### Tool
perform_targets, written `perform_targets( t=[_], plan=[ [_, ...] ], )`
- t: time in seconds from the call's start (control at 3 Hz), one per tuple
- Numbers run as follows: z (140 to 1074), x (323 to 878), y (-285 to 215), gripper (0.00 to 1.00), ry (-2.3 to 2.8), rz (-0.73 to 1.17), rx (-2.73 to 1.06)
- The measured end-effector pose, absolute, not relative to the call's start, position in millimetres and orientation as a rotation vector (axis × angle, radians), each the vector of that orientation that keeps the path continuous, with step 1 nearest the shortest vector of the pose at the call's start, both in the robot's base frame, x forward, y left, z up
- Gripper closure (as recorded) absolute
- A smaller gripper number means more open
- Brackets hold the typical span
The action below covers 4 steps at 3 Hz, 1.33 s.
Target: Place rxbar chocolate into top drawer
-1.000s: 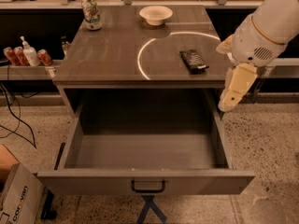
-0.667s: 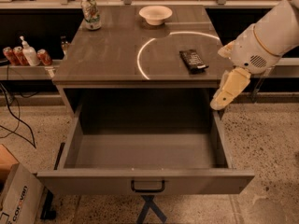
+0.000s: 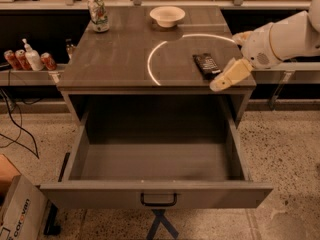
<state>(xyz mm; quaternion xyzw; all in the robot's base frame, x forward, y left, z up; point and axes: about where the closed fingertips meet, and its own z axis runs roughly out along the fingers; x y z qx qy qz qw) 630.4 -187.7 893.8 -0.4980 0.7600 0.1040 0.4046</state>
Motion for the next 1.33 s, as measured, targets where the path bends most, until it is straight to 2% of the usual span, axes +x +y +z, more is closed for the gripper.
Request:
perform_targets(
  t=[0.67,1.33],
  plan=[
    [880.8,690.0,-188.2,0.0,1.773,0.391,-1.097],
    [852.3,715.8,-174.3,0.0,1.753,0.511,-1.063]
  ],
)
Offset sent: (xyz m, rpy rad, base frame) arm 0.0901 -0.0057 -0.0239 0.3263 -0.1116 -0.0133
